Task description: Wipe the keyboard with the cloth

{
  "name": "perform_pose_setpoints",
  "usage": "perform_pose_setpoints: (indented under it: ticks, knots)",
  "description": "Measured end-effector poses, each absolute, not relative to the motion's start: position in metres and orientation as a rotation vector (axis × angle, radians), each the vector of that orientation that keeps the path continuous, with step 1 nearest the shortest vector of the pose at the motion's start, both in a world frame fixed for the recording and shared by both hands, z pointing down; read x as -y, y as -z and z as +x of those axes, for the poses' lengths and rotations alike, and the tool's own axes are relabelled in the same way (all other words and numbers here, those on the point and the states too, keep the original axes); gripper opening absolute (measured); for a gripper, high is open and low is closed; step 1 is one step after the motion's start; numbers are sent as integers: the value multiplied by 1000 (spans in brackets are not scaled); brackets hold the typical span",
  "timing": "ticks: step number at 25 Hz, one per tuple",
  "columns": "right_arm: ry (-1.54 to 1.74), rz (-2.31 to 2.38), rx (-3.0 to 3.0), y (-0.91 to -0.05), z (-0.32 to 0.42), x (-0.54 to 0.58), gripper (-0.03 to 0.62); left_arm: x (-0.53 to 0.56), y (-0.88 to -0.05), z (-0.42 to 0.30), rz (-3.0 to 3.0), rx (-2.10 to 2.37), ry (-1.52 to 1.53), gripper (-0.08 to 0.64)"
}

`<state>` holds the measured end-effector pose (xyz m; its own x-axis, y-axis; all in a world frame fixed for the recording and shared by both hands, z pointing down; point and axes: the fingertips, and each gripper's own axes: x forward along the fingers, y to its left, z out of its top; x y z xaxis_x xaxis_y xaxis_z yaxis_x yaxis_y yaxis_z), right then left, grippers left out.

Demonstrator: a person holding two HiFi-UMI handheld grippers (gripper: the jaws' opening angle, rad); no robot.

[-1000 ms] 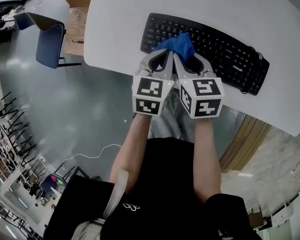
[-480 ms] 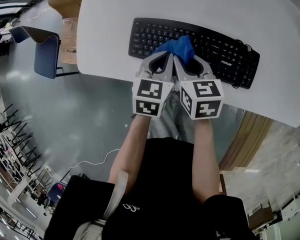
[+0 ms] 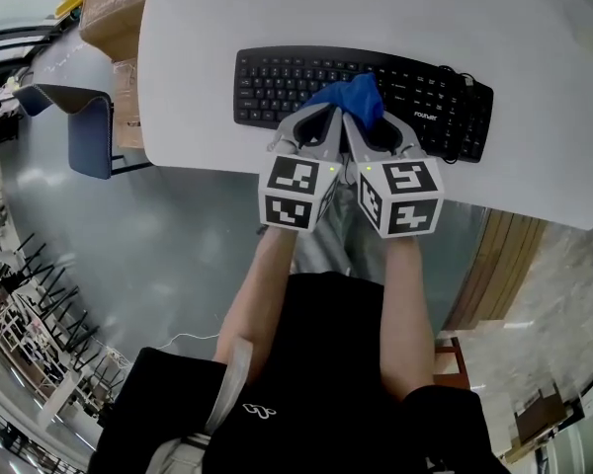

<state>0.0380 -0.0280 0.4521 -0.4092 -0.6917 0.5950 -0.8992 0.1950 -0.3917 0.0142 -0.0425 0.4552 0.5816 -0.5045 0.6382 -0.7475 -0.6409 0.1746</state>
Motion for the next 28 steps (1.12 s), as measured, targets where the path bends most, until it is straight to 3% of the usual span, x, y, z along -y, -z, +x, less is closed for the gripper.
perform_pose_setpoints:
  ticks: [28]
  knots:
    - [-1020, 1823, 1981, -450, 146, -17, 94, 2, -455, 126, 2517, 665, -785, -5]
